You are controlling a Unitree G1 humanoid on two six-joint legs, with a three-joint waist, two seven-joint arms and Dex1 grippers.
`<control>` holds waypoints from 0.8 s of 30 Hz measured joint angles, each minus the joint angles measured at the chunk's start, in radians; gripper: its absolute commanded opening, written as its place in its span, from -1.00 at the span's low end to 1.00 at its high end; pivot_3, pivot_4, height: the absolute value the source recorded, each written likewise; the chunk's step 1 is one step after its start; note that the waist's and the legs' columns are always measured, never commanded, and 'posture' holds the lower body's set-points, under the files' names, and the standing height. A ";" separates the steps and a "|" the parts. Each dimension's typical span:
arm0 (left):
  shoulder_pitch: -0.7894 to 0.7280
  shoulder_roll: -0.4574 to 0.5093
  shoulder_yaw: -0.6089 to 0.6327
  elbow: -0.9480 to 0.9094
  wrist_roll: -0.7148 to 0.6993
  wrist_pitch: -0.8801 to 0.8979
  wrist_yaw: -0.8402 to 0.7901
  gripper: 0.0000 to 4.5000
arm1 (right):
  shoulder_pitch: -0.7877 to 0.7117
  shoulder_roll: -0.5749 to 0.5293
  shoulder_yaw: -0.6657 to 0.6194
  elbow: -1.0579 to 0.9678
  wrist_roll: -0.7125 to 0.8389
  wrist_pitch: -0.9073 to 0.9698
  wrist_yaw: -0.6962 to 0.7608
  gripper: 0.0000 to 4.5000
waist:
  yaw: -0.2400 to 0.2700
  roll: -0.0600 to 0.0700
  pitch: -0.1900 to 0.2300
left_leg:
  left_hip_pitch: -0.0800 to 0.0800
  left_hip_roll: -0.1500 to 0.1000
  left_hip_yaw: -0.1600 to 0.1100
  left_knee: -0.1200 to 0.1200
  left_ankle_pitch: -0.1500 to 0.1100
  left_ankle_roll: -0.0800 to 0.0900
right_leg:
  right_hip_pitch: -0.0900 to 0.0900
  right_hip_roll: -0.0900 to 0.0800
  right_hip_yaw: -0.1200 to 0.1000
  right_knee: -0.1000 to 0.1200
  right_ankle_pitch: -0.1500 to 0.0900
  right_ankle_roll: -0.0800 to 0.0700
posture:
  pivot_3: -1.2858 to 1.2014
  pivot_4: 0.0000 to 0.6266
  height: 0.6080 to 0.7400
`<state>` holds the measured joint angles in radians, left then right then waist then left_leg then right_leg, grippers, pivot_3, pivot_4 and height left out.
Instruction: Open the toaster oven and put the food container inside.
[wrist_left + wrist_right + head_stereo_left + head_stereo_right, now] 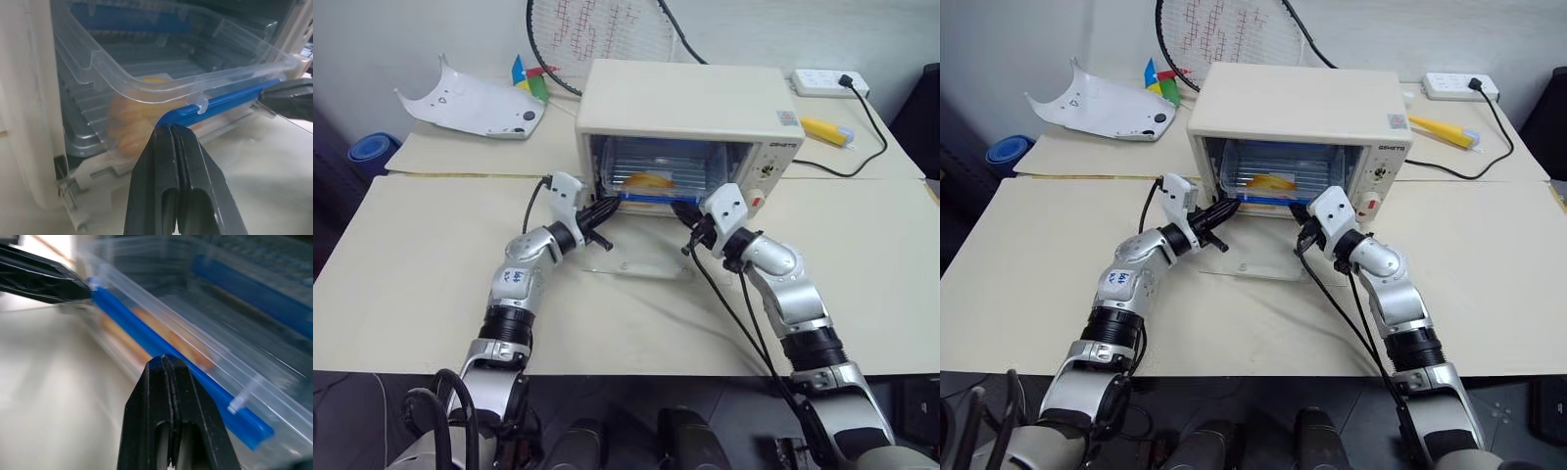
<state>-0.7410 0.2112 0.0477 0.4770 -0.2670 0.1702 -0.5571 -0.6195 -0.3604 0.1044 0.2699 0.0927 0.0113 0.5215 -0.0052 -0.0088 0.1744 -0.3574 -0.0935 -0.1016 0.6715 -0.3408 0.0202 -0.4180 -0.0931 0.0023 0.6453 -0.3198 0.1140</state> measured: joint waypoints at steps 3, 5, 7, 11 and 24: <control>-0.004 0.016 0.005 0.008 0.003 -0.011 -0.006 -0.99 | -0.012 0.012 -0.006 0.019 -0.002 -0.012 -0.003 -1.00 | -0.006 0.000 0.000 | 0.000 0.000 0.000 -0.002 0.000 0.000 | -0.001 0.000 0.000 0.001 0.000 0.000 | 0.03 -0.52 1.00; 0.017 0.051 0.007 -0.026 -0.005 0.007 -0.039 -0.91 | 0.010 0.008 -0.007 -0.031 0.044 0.011 0.053 -1.00 | -0.012 0.000 0.000 | -0.001 0.001 0.001 -0.003 0.000 0.000 | -0.003 0.000 0.000 0.001 0.000 0.000 | 0.03 -0.52 1.00; 0.072 0.140 0.002 -0.099 -0.015 0.059 -0.114 -0.76 | 0.065 -0.031 -0.025 -0.140 0.137 0.067 0.143 -1.00 | -0.022 0.000 0.000 | -0.004 0.001 0.000 -0.004 0.000 0.000 | -0.006 0.000 0.001 0.005 0.000 0.000 | 0.03 -0.52 1.00; 0.268 0.332 0.065 -0.294 -0.156 0.083 -0.419 -0.23 | 0.192 -0.225 -0.181 -0.296 0.288 0.168 0.282 -1.00 | -0.023 0.001 0.000 | -0.013 0.000 0.000 -0.001 -0.001 0.000 | -0.013 -0.001 -0.001 0.006 0.000 0.000 | 0.03 -0.52 1.00; 0.430 0.596 0.099 -0.433 -0.258 0.047 -0.854 0.99 | 0.335 -0.269 -0.178 0.075 0.205 -0.123 0.550 -1.00 | -0.001 0.004 0.001 | -0.011 0.001 0.000 0.006 -0.001 0.000 | -0.009 -0.001 0.000 0.002 0.001 -0.002 | 0.03 -0.52 1.00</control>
<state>-0.3115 0.8071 0.1471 0.0437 -0.5248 0.2172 -1.4111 -0.2849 -0.6296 -0.0732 0.3445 0.2977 -0.1113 1.0718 -0.0065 -0.0047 0.1753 -0.3688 -0.0925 -0.1012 0.6779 -0.3414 0.0205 -0.4267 -0.0937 0.0021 0.6471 -0.3187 0.1123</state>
